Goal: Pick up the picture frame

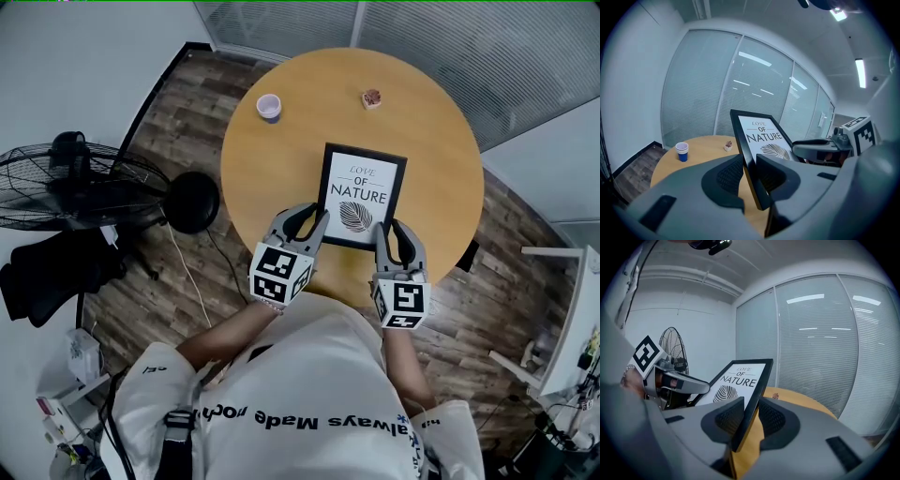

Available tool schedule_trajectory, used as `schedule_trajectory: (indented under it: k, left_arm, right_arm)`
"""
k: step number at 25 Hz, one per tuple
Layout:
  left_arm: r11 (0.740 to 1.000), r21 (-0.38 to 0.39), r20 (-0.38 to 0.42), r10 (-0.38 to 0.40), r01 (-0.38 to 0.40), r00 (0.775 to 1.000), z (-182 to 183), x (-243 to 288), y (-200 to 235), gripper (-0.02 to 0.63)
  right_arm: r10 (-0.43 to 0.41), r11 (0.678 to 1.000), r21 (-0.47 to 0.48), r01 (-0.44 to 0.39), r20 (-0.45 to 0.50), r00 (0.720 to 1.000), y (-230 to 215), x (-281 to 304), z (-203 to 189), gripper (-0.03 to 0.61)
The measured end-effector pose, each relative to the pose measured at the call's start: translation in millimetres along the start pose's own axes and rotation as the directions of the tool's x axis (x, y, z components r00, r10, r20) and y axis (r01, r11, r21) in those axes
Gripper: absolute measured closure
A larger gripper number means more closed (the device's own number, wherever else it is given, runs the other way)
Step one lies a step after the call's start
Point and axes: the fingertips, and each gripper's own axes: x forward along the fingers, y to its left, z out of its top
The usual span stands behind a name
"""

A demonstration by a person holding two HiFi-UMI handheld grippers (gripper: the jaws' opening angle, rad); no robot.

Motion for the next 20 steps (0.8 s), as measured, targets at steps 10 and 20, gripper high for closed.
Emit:
schedule_trajectory:
  k: [10,20]
  left_arm:
    - [1.000,0.026,0.065,0.005,-0.006,0.998,30,-24,-13,0.514]
    - [0.999,0.041,0.128,0.007,-0.012,0.992,59,-46,-20,0.515]
  right_arm:
    - [-0.005,1.000,0.003,0.005,0.067,0.998,4,-24,33,0.468]
    - [-0.002,1.000,-0.013,0.003,0.126,0.992,12,-43,65,0.468]
